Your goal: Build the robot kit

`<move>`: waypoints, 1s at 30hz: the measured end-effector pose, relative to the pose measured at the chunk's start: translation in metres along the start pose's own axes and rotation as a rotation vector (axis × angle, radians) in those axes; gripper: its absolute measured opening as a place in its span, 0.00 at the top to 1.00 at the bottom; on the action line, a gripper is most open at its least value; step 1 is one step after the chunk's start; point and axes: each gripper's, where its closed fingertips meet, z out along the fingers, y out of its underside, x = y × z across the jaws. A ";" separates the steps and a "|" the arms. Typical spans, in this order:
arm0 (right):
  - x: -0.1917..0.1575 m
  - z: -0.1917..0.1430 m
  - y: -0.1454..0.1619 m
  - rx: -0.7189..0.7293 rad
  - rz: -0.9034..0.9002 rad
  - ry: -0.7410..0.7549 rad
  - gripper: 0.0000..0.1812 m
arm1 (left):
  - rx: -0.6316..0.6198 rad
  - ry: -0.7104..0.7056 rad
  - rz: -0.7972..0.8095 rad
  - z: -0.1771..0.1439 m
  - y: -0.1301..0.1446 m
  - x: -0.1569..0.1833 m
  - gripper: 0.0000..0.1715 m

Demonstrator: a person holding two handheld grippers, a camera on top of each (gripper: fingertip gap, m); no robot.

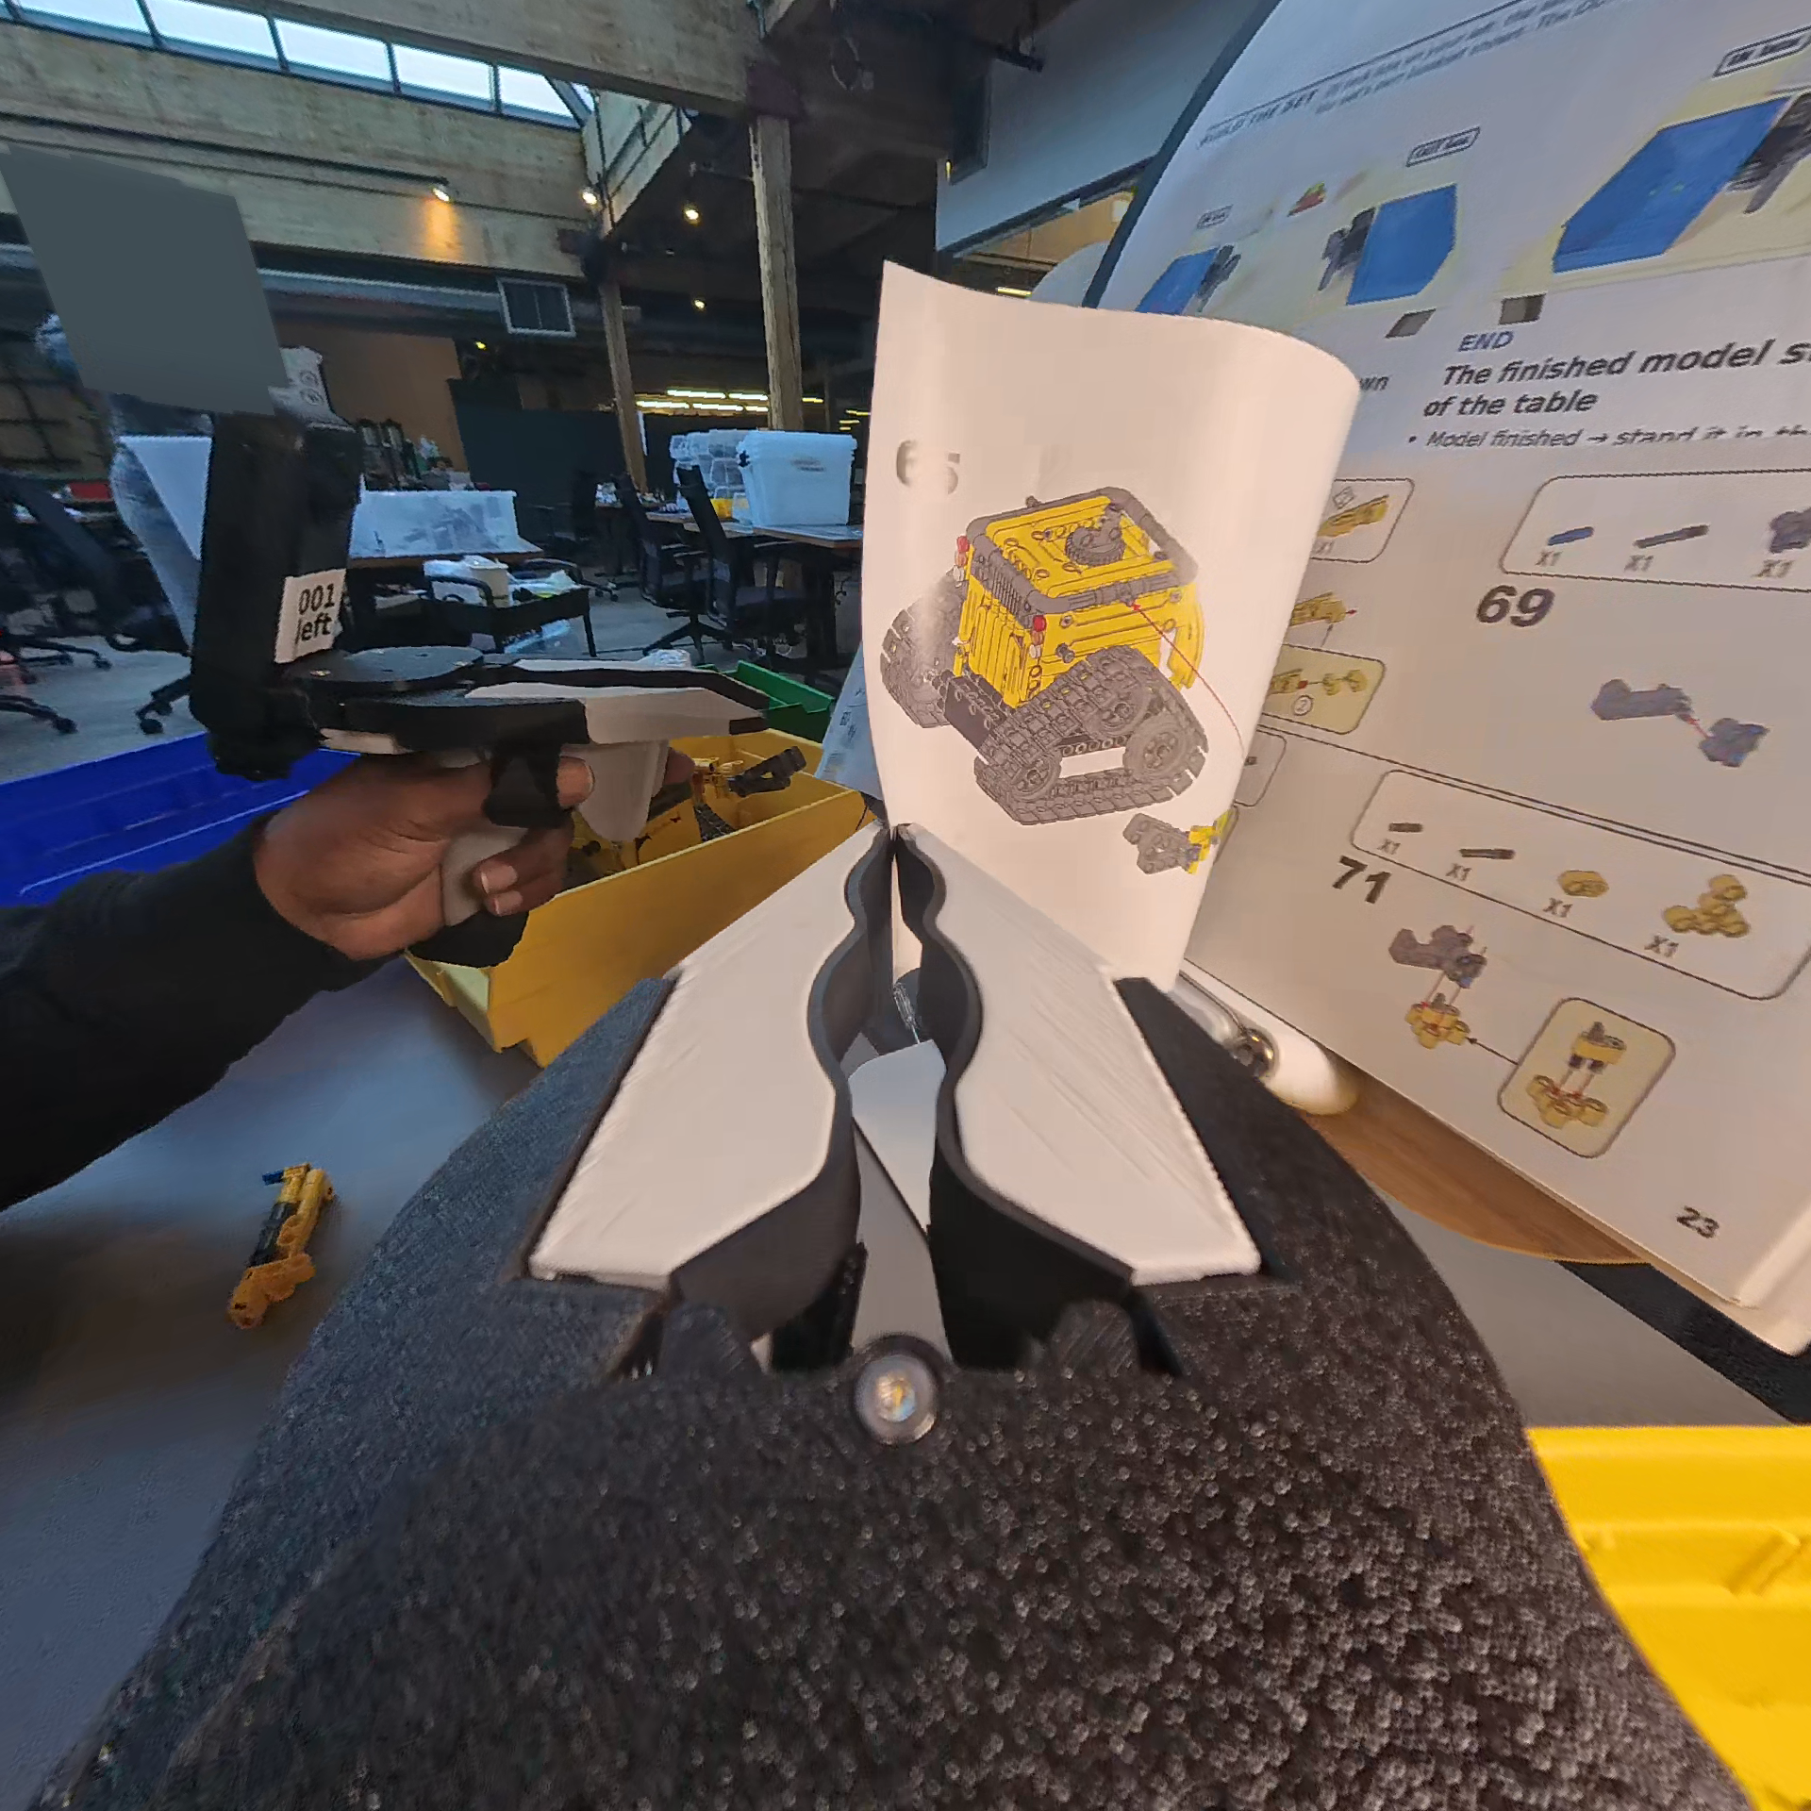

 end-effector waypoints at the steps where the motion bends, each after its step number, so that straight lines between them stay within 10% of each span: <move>1: -0.003 0.002 0.001 -0.005 -0.002 -0.009 1.00 | -0.001 0.006 -0.001 0.000 0.000 0.001 0.83; 9: -0.022 0.017 0.013 -0.030 0.008 -0.064 1.00 | 0.007 0.149 -0.030 0.003 0.004 0.036 0.75; 17: -0.029 0.037 0.028 -0.062 -0.018 0.012 1.00 | 0.088 0.627 -0.204 -0.024 -0.023 0.109 0.71; 25: -0.065 0.063 0.042 -0.110 -0.264 0.062 0.99 | -0.001 0.432 -0.164 -0.010 -0.007 0.086 1.00; 30: -0.084 0.061 0.028 -0.059 -0.291 -0.024 0.92 | 0.008 0.269 -0.122 -0.013 -0.017 0.046 1.00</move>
